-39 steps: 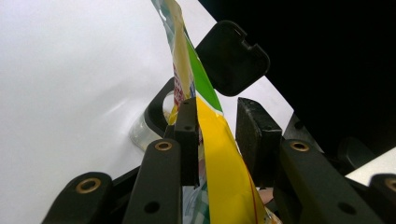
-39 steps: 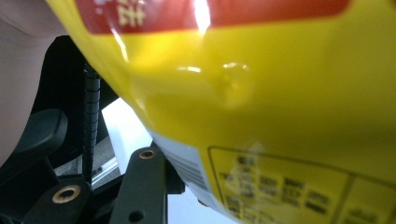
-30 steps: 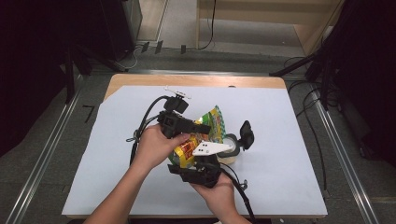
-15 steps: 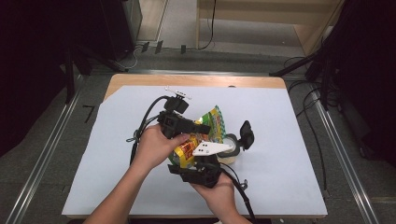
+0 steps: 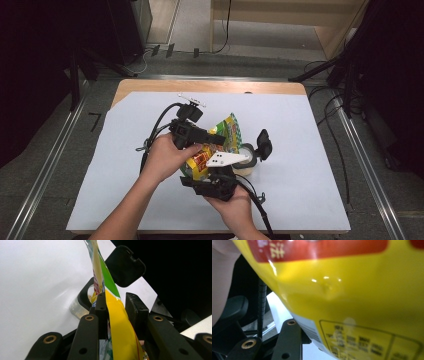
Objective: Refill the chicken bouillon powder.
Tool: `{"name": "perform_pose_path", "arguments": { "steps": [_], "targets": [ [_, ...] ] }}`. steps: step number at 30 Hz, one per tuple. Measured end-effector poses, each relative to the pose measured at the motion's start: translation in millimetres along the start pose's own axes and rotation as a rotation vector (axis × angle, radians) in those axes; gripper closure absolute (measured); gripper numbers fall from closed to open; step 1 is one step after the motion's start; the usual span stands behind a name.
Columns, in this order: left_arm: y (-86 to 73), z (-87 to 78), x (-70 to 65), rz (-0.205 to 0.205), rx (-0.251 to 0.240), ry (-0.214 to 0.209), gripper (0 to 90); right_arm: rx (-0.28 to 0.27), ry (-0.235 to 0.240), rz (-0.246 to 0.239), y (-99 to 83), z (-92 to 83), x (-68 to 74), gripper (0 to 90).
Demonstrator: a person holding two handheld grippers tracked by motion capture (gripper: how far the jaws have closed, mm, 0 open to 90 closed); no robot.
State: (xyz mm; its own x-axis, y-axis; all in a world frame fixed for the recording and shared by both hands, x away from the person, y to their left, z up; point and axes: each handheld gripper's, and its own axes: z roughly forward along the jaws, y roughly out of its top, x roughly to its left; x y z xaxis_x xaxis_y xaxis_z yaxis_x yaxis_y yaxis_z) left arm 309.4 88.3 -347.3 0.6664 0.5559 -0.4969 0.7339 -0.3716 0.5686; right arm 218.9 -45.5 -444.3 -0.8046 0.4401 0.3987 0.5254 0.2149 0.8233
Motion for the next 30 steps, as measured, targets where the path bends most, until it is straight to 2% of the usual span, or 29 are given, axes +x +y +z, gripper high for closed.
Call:
{"name": "perform_pose_path", "arguments": {
  "steps": [9, 16, 23, 30],
  "targets": [
    [0.5, 2.7, 0.6, -0.014, 0.006, -0.005, 72.8, 0.004, 0.003, 0.015, -0.1, -0.9, -0.3, 66.1],
    [2.6, 3.8, 7.3, -0.072, 0.012, -0.027, 74.9, 0.001, -0.016, -0.003, -0.1, -1.4, 2.1, 64.5],
    [14.3, 7.5, 9.0, -0.102, 0.056, -0.030, 75.1, 0.000, -0.002, 0.032, 5.0, -3.9, -2.1, 64.7],
    [13.0, 9.6, 16.1, -0.138, 0.042, -0.049, 75.0, 0.023, 0.014, 0.050, 7.0, -3.7, -5.0, 62.6]
  ]
}}
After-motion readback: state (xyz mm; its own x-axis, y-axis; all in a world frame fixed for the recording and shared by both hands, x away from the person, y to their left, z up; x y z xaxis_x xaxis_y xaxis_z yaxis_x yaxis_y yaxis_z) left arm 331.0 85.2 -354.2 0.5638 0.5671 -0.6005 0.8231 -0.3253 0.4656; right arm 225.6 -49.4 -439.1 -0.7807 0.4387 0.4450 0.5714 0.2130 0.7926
